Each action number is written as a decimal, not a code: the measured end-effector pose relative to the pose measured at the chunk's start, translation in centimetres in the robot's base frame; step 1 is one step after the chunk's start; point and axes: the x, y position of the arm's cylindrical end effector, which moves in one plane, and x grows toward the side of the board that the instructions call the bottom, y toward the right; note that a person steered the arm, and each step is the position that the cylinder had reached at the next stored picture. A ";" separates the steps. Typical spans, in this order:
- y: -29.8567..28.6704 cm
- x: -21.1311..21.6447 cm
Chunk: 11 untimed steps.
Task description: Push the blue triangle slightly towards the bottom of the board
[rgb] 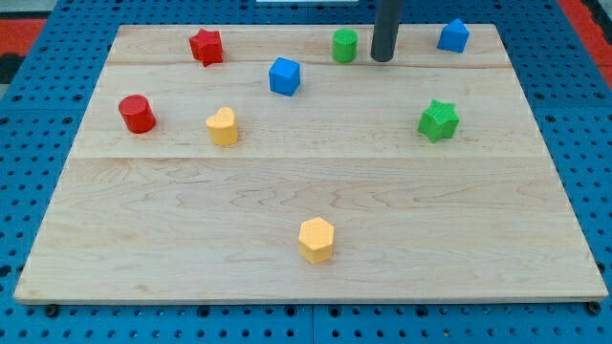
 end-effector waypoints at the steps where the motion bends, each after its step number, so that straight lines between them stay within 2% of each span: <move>1: -0.3 -3.3; 3: 2.4 -7.0; 6: 9.7 -6.9; 7: 14.3 -7.0; 8: 14.6 -5.8; 9: 12.5 -3.5; 11: 3.3 3.0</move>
